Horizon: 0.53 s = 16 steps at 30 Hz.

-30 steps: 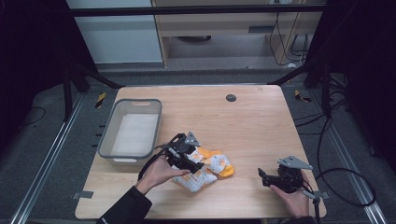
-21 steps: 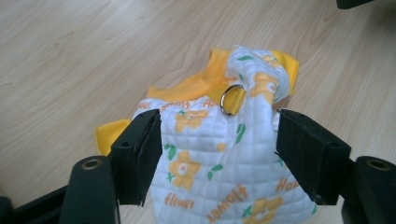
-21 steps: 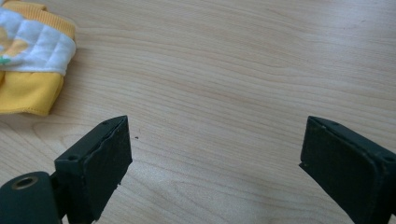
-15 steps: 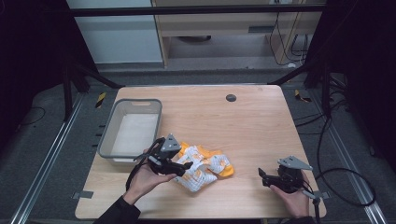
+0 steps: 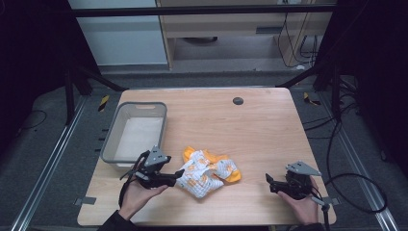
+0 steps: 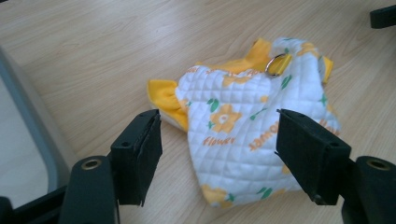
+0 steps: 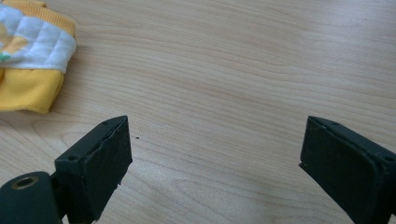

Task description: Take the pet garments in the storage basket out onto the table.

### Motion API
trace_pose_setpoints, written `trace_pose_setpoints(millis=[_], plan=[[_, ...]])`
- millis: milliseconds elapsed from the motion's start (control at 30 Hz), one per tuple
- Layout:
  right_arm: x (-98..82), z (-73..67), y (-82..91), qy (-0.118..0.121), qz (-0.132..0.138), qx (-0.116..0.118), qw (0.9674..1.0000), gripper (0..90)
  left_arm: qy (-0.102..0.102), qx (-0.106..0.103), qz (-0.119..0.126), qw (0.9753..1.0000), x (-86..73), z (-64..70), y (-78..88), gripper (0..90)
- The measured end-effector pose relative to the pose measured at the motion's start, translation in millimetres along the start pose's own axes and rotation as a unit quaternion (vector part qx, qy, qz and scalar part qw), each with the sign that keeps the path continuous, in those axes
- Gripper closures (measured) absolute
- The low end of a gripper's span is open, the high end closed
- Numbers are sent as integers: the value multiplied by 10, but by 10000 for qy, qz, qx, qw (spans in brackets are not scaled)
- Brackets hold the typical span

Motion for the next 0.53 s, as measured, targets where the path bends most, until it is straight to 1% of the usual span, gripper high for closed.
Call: trace_pose_setpoints(millis=[300,533], plan=[[-4,-8,4,29,-9,8,10000,87,179,63,79,9998,-243,-55,53,318],[-8,-16,7,36,-27,16,10000,86,286,114,-79,9995,-459,-118,52,317]])
Point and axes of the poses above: each handheld gripper's, and its own axes: y roughly backward along the jaws, x roughly out of its top, z roughly to its right, the point moved 5 cm from there along -y, roughly forward along the jaws, and after that the axes turned 8 degrees about -z, right-handed, at the moved point
